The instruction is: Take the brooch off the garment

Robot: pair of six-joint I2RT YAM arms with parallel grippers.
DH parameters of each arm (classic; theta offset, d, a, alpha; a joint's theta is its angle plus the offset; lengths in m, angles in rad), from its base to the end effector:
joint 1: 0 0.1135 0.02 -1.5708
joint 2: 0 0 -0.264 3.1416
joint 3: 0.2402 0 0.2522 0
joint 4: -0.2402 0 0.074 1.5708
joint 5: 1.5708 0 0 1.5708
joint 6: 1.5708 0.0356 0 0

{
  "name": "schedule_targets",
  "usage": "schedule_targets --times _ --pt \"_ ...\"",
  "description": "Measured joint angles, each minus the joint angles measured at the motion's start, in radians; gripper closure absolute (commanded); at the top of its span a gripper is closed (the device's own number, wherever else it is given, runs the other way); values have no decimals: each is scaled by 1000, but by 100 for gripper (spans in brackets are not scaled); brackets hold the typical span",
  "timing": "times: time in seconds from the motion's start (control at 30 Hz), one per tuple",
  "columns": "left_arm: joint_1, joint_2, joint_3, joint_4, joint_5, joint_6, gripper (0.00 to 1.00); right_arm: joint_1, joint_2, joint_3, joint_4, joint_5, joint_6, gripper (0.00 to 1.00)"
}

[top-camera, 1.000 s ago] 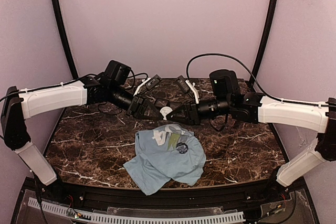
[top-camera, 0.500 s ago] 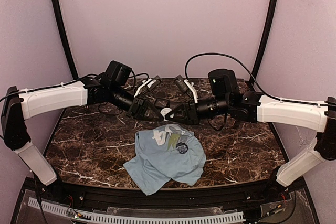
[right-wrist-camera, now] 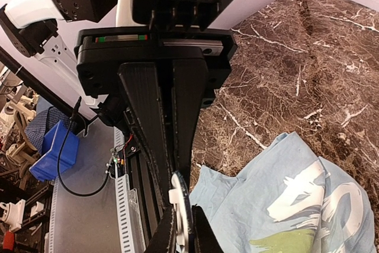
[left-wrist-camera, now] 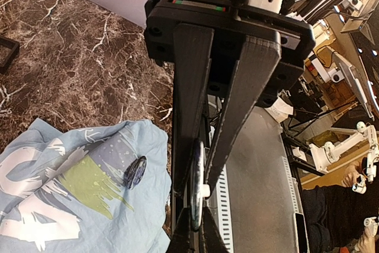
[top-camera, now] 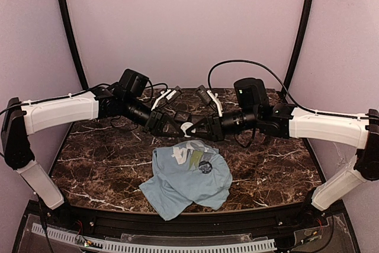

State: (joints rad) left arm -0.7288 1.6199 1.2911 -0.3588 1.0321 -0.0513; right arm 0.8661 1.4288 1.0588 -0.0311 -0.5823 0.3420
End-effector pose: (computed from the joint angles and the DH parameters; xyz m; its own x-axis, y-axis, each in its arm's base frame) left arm 0.2448 -0.2595 0.2963 -0.5157 0.4252 -0.7438 0.8111 -0.0373 -0.5837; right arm 0.1977 0.2627 0.3017 -0.5617 -0.2281 -0.7953 -0.8236 0.2461 0.5110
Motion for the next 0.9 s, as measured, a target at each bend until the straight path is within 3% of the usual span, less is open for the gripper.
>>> schedule_targets --times 0.9 --pt "-11 0 0 36 -45 4 99 -2 -42 -48 43 59 37 92"
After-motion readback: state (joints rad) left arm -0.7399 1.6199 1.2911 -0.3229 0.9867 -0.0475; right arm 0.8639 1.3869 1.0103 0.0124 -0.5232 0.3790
